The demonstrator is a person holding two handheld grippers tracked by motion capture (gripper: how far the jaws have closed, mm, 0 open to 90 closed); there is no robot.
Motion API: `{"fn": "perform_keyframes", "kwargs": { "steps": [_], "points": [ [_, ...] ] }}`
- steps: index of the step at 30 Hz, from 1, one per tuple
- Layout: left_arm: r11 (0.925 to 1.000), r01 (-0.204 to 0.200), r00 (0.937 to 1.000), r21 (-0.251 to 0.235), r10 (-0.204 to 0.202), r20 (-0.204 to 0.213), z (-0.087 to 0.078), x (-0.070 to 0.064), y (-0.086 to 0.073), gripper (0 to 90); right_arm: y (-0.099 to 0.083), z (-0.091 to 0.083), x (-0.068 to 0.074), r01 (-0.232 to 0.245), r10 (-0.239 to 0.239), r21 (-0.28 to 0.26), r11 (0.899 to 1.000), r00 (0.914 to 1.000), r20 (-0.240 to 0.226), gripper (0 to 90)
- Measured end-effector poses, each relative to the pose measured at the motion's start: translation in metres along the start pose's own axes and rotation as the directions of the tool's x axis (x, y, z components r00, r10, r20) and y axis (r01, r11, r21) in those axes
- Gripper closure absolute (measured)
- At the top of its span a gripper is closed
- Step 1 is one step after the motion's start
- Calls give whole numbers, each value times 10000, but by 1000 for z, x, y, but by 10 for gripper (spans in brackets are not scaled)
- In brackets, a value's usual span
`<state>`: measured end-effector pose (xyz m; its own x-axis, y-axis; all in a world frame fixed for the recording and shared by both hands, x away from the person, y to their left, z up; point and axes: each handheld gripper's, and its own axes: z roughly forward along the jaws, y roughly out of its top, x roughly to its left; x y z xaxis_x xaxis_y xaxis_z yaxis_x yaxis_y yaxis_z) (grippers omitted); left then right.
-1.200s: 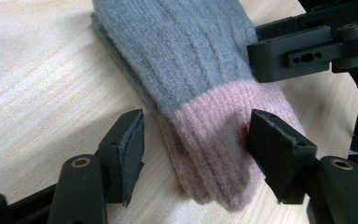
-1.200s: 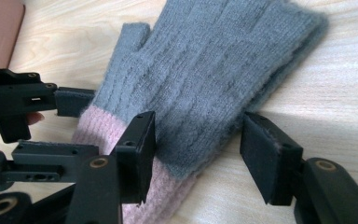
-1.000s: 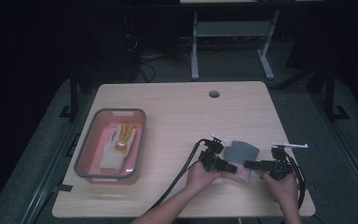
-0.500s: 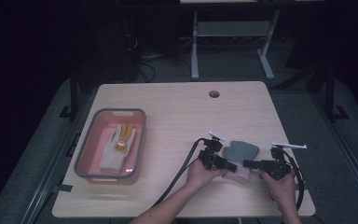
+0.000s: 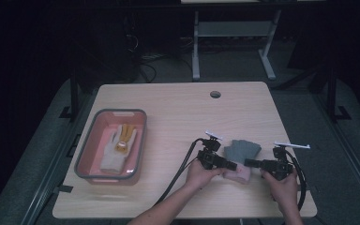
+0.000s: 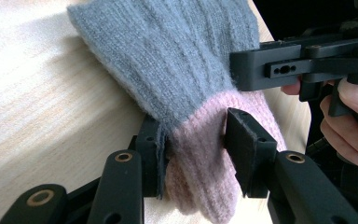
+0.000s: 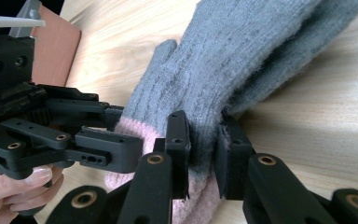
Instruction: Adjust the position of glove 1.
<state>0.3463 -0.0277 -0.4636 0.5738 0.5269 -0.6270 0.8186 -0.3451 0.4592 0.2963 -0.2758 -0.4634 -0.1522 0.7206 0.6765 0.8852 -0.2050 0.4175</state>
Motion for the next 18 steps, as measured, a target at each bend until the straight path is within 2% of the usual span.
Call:
{"fn": "perform_keyframes", "kwargs": {
  "steps": [6, 10, 18],
  "points": [
    [9999, 1, 9999, -119, 1, 130, -3, 1, -1, 599, 0, -2, 4, 47, -48, -45, 10000, 10000, -80, 773],
    [9997, 50, 9996, -226, -43, 266, -4, 2, -3, 612, 0, -4, 10, 332, -333, -203, 9992, 9994, -33, 773],
    [9990, -144, 9994, -422, 157, 308, -15, 0, -3, 615, 0, -6, 16, 446, -456, -421, 9981, 9987, -242, 774]
  ]
}}
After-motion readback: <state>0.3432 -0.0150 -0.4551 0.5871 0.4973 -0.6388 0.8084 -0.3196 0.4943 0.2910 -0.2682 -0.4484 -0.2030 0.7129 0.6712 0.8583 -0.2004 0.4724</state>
